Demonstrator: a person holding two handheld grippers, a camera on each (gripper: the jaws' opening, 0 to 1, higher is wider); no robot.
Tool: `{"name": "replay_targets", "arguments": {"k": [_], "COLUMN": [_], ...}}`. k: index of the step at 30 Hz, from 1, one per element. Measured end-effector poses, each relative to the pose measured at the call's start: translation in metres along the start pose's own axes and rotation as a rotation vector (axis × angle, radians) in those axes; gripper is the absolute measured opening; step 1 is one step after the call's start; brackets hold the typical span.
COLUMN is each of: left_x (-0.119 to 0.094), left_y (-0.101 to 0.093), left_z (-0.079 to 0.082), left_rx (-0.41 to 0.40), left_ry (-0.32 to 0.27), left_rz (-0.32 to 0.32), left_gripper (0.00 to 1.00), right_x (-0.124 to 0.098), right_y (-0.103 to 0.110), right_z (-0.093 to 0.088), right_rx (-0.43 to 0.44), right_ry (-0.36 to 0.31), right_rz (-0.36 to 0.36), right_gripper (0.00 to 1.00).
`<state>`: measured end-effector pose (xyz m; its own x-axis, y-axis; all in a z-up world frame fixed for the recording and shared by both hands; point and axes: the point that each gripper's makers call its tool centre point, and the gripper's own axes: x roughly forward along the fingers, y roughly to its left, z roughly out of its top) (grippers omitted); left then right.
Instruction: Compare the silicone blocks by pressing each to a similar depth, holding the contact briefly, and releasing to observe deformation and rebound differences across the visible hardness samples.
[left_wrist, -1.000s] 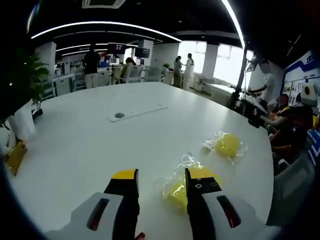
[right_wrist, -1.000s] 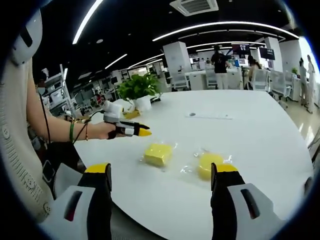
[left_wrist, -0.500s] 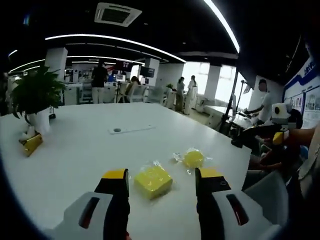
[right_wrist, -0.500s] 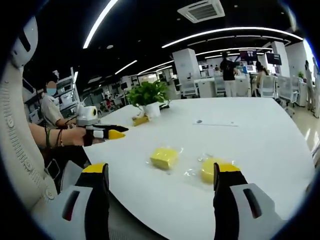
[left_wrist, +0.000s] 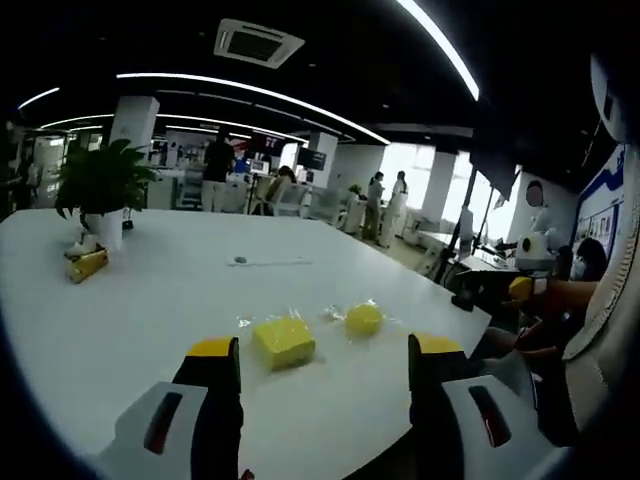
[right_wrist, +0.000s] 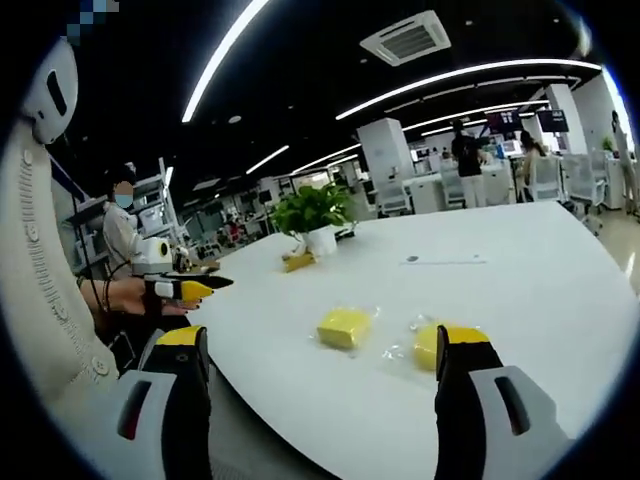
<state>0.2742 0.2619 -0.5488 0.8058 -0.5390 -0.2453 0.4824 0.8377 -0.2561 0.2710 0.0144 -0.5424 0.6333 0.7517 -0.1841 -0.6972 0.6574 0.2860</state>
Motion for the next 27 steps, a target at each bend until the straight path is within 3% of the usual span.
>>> {"name": "replay_targets", "arguments": {"k": [8,15,18,23,27], "left_x": [-0.008,0.0,0.008,0.034,0.059], "left_y": [-0.008,-0.014,-0.022,-0.038,-0.049], "left_z": [-0.001,0.008,0.014,0.026,0.034], "left_rx": [-0.011,-0.145,-0.18,-0.195,-0.181], "left_ry": [0.009,0.003,0.007,0.013,0.02], "left_rz": [0.018,0.013,-0.024,-0.068,-0.095], "left_gripper": [0.69,0.62,0.5,0.44,0.51], "right_x": [-0.006,-0.014,-0.018,-0.027,-0.031], "right_y": [-0.005,-0.006,-0.007,-0.013,-0.02], "right_z": [-0.011,-0.012,-0.011,-0.01,-0.012], "right_rx": [0.023,0.04,0.041,0.052,0.059], "right_ry": [0.014,-0.003,-0.008,-0.022,-0.021], "right_rz": [0.007,0.01,0.007,0.003,0.003], "right_gripper": [0.88,0.87,0.86,0.86,0.85]}}
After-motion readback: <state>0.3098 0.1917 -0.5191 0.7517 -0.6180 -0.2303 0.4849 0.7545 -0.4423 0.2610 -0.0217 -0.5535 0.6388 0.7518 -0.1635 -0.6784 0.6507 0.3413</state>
